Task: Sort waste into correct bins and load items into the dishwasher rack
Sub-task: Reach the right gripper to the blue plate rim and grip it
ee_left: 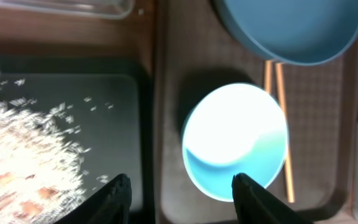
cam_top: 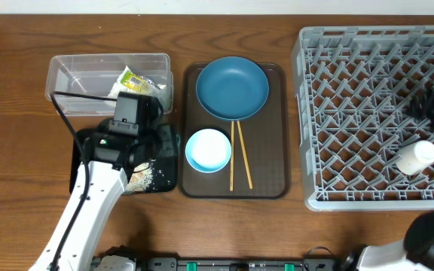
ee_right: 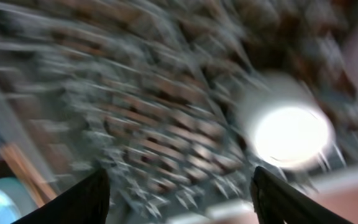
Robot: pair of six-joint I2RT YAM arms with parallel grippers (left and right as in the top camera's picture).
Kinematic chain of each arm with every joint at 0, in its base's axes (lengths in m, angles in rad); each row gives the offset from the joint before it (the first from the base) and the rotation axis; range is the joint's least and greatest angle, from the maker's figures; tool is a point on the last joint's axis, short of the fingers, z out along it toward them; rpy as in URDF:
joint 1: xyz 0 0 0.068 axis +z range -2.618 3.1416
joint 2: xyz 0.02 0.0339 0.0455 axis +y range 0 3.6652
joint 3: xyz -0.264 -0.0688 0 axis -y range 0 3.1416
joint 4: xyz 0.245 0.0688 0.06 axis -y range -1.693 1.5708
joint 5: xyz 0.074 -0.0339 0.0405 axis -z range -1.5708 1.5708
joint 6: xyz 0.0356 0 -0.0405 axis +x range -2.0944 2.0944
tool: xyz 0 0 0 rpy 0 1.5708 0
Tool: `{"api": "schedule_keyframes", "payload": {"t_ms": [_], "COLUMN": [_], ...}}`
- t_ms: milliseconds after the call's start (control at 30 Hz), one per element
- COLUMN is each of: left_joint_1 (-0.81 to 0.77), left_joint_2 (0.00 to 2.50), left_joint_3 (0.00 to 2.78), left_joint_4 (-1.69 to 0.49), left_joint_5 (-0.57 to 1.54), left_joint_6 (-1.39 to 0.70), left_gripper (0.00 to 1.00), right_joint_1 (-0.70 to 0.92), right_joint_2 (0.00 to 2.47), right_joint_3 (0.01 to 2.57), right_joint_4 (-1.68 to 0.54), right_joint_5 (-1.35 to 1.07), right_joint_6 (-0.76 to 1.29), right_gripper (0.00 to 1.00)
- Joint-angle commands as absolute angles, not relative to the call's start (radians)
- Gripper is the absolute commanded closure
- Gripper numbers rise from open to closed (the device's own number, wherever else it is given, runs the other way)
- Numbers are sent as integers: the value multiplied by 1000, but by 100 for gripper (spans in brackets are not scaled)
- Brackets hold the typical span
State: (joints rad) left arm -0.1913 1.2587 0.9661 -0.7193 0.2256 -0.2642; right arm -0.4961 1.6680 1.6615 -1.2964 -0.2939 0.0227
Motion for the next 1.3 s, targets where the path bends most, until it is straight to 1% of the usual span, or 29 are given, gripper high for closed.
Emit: {"api": "schedule_keyframes", "payload": {"t_ms": [0, 67, 233, 367, 467, 667, 900, 1033, 1267], "left_joint_1": [-186, -186, -186, -186, -186, -186, -186, -186, -186], "left_joint_2": [1234, 1234, 1234, 1234, 1234, 1234, 1234, 1234, 1235], "left_joint_3": [971, 971, 971, 971, 971, 971, 971, 971, 971], "left_joint_4": [-755, -779, -807, -808, -807, -807, -807, -807, -807], "left_joint_5": [145, 139, 137, 138, 138, 138, 138, 138, 138], "left_joint_6": [-260, -259, -259, -259, -259, -259, -259, -259, -259], "left_gripper": [44, 44, 44, 44, 44, 43, 43, 43, 43], "right_joint_1": [-385, -302, -65, 99, 194, 320, 358, 358, 360], "right_joint_2": [1584, 1567, 1594, 1660, 1726, 1880, 2051, 2123, 2196], "right_joint_3": [1687, 1687, 1687, 1687, 1687, 1687, 1687, 1687, 1686], "right_joint_4": [-1223, -1156, -1023, -931, -866, -771, -728, -715, -715], "right_joint_5": [-475, -475, -444, -327, -241, -63, 1, 1, -8], "right_joint_6": [-13, -12, -4, 25, 33, 137, 283, 347, 370], "right_gripper": [27, 25, 26, 26, 25, 25, 31, 39, 64]}}
